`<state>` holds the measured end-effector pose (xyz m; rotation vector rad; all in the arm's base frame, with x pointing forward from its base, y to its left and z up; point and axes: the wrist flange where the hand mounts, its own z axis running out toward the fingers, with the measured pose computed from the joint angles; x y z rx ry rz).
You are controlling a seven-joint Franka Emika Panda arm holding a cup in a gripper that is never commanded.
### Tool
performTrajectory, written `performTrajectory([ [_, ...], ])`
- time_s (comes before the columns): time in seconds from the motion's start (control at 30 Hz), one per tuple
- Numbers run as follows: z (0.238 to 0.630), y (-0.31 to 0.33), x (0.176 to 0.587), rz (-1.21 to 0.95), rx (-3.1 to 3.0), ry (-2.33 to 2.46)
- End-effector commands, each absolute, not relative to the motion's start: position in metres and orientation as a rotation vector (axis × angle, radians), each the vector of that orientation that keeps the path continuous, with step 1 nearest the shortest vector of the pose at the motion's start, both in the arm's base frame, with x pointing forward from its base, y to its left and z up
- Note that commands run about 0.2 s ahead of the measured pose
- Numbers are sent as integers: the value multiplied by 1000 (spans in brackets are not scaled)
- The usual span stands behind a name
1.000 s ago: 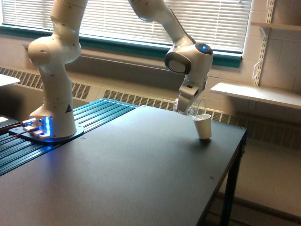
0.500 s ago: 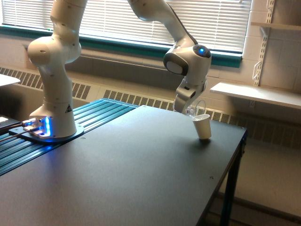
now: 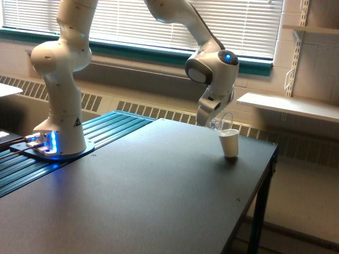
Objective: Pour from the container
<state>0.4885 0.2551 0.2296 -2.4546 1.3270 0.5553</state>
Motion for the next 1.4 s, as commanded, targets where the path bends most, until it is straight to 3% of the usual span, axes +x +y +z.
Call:
performTrajectory([
  [0.03,236,255,495,558,-2416,1364],
  [0.7,248,264,512,523,-2390,1392],
  [1.4,253,254,494,589,-2256,1484],
])
